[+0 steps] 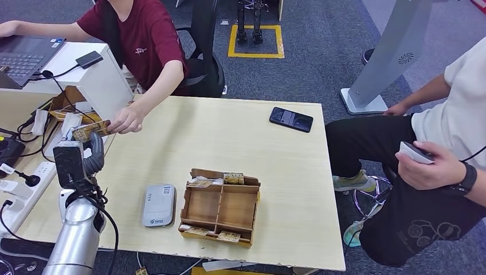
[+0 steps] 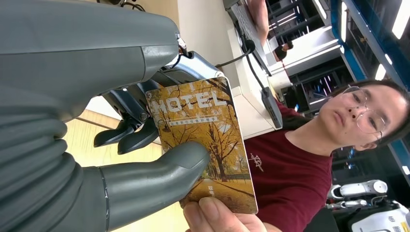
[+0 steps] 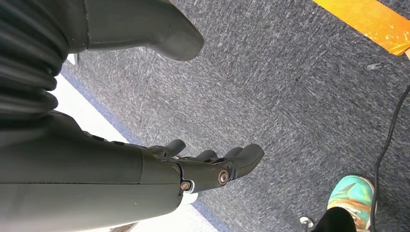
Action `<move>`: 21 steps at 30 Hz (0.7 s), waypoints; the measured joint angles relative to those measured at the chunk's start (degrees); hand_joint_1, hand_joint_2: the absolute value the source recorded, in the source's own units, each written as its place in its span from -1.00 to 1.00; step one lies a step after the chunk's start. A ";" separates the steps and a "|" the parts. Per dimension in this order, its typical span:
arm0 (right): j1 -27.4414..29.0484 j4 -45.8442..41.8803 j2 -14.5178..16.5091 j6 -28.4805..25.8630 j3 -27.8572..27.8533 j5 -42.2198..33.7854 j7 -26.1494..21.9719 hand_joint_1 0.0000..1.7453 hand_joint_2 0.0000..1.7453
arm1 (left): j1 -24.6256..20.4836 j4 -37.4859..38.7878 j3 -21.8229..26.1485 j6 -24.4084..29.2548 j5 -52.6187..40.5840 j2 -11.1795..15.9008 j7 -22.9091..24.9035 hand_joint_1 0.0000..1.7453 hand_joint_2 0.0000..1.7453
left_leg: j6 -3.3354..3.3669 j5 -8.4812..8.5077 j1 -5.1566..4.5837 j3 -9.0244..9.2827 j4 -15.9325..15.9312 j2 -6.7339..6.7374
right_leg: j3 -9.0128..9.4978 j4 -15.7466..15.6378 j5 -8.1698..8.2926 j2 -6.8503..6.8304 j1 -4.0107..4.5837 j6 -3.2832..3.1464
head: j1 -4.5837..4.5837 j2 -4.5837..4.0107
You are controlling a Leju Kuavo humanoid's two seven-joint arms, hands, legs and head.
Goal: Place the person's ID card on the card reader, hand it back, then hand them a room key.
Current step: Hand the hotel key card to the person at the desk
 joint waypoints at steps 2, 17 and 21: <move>-0.01 0.00 0.00 0.00 0.00 0.00 0.00 -1.00 1.00 | -0.07 0.00 -0.01 -0.02 0.02 0.01 0.01 1.00 1.00 | 0.00 0.00 0.00 0.00 0.00 0.00 | 0.00 0.00 0.00 0.00 0.00 0.00 | 0.00 0.00; -0.04 0.01 0.00 0.00 0.00 0.00 -0.17 -1.00 1.00 | -0.20 0.07 0.00 -0.02 0.16 0.04 0.01 1.00 1.00 | 0.00 0.00 0.00 -0.01 0.00 0.00 | -0.02 0.00 0.00 0.02 0.00 0.00 | 0.00 0.00; -0.04 0.00 0.00 0.00 0.00 0.00 -0.17 -1.00 1.00 | -0.21 0.07 0.01 -0.02 0.17 0.04 0.00 1.00 1.00 | 0.00 0.00 0.00 -0.02 0.00 0.00 | -0.03 0.00 0.00 0.04 0.00 0.00 | 0.00 0.00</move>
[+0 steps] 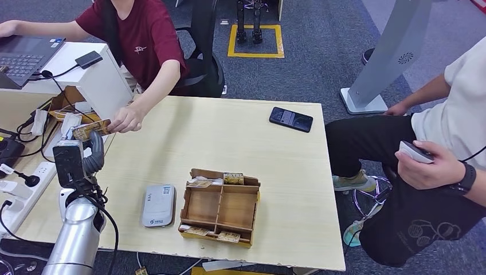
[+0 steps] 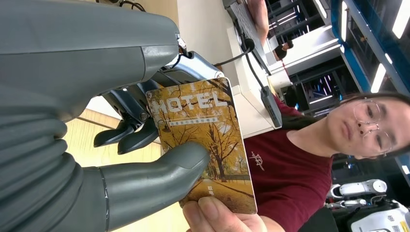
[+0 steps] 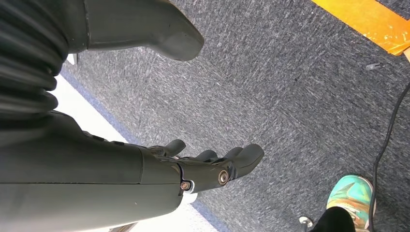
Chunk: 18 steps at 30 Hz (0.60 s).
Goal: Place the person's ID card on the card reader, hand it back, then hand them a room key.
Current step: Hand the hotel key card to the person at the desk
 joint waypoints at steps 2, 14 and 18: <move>-0.01 -0.01 0.00 0.00 -0.01 0.00 0.00 -1.00 1.00 | 0.00 0.01 0.00 0.00 0.00 -0.01 0.01 1.00 1.00 | 0.00 0.00 0.00 -0.01 0.00 0.00 | -0.01 0.00 0.00 0.01 0.00 0.00 | 0.00 0.00; -0.01 0.00 0.00 0.00 -0.01 0.00 0.00 -1.00 1.00 | -0.01 0.04 0.00 0.00 0.00 -0.02 -0.01 0.50 1.00 | 0.00 0.00 0.00 -0.06 0.00 0.06 | -0.09 0.00 0.00 0.04 0.00 0.00 | 0.00 0.00; -0.01 0.01 0.00 0.00 -0.01 -0.01 -0.04 -1.00 1.00 | -0.01 0.08 0.00 -0.59 0.23 0.00 -0.30 -1.00 1.00 | 0.00 0.00 0.00 -0.07 0.00 0.06 | -0.10 0.00 0.00 0.04 0.00 0.00 | 0.00 -0.01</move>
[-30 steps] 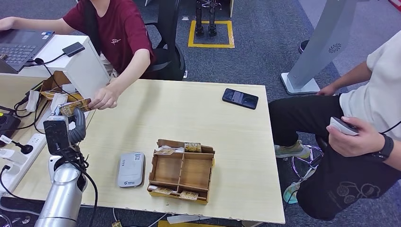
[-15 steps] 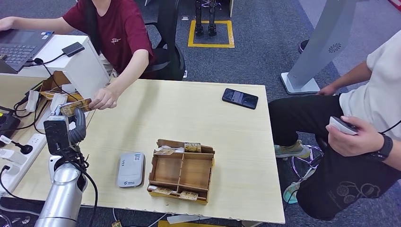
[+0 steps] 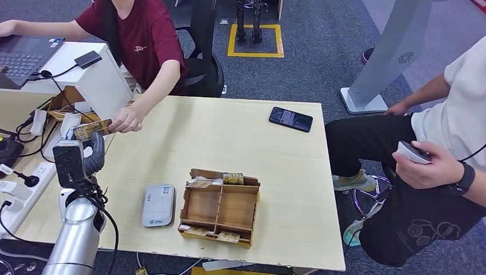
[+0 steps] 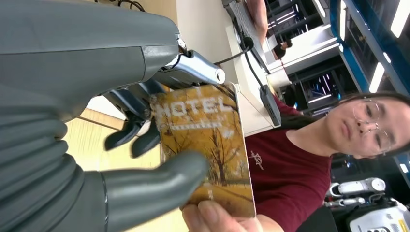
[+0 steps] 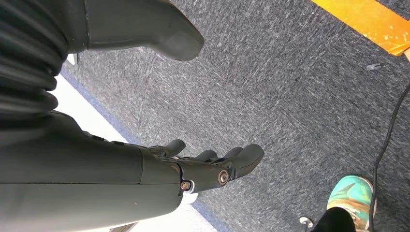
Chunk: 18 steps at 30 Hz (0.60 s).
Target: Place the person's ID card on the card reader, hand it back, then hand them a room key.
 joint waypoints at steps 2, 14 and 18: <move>-0.01 0.00 0.00 0.00 -0.01 -0.01 -0.05 -1.00 1.00 | 0.01 0.02 0.00 -1.11 0.66 0.02 -0.15 -1.00 1.00 | 0.00 0.00 0.00 -0.01 0.00 -0.01 | 0.00 0.00 0.00 -0.01 0.00 0.00 | 0.00 0.00; 0.01 0.00 0.00 0.01 -0.01 -0.02 0.04 -1.00 1.00 | 0.00 0.09 0.00 -1.65 1.78 0.01 0.19 -1.00 1.00 | 0.00 0.00 0.00 -0.01 0.00 -0.01 | 0.01 0.00 0.00 -0.01 0.00 0.00 | 0.00 0.00; 0.01 0.00 0.00 0.00 -0.01 -0.02 0.04 -1.00 1.00 | 0.00 0.09 0.00 -1.64 1.79 0.01 0.19 -1.00 1.00 | 0.00 0.00 0.00 -0.01 0.00 -0.01 | 0.01 0.00 0.00 -0.01 0.00 0.00 | 0.00 0.00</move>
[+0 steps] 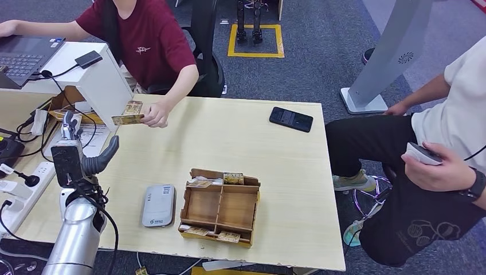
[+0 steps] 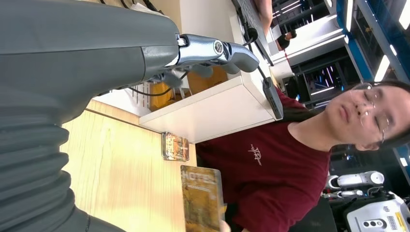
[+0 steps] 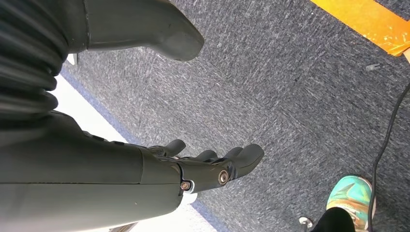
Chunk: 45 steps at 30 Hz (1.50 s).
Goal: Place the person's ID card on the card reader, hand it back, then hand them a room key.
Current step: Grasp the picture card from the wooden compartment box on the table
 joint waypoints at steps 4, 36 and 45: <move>0.00 0.00 0.00 0.01 0.00 -0.01 0.02 -1.00 1.00 | 0.00 0.00 0.00 0.58 0.07 -0.03 0.31 -1.00 1.00 | 0.00 0.00 0.00 0.00 0.00 0.00 | 0.00 0.00 0.00 0.00 0.00 0.00 | 0.00 0.01; -0.03 -0.02 -0.59 2.04 -1.20 -0.05 -1.18 -1.00 1.00 | 20.06 -24.98 -23.03 -1.56 -39.67 13.39 -8.62 -1.00 1.00 | -0.02 -0.08 0.00 0.00 -0.01 0.11 | -0.05 -0.01 -0.02 0.12 0.00 0.00 | 0.00 0.00; -0.09 -0.04 -1.14 2.26 -1.20 0.02 -0.45 -1.00 1.00 | 19.43 -23.80 -29.62 -1.76 -40.20 16.31 -7.26 -1.00 1.00 | -0.02 -0.08 0.00 0.00 -0.01 0.11 | -0.05 -0.01 -0.02 0.12 0.01 0.00 | -0.01 0.00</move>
